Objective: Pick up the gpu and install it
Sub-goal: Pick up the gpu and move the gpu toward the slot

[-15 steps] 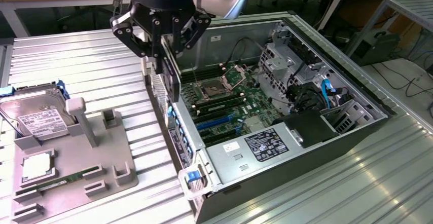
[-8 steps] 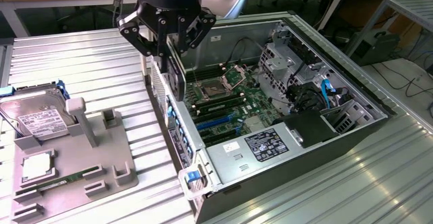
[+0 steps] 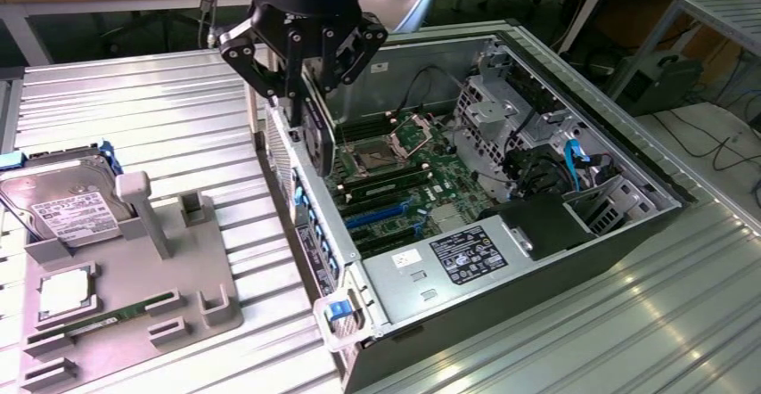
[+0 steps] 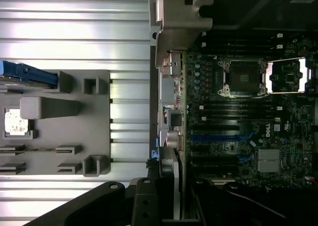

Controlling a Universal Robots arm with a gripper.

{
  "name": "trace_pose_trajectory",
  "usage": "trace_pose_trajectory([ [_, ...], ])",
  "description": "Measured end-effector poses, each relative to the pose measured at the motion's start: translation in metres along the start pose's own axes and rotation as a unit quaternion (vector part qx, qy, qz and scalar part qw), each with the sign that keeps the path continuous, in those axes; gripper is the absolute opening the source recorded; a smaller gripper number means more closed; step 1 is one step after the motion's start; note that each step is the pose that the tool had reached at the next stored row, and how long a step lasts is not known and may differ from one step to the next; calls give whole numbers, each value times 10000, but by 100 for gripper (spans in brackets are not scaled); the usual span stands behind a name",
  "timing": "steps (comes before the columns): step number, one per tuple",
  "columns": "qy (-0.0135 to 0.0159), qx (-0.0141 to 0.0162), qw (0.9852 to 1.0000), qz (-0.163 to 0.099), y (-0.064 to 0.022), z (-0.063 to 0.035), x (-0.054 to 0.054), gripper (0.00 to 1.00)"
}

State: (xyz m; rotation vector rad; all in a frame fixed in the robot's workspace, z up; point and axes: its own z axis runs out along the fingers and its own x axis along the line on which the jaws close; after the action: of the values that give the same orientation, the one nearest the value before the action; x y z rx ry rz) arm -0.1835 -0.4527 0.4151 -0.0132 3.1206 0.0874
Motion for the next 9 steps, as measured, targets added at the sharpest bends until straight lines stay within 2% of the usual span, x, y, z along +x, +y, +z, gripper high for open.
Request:
trace_pose_trajectory([
  [9,0,0,10000,0,-1,4,-122,28],
])
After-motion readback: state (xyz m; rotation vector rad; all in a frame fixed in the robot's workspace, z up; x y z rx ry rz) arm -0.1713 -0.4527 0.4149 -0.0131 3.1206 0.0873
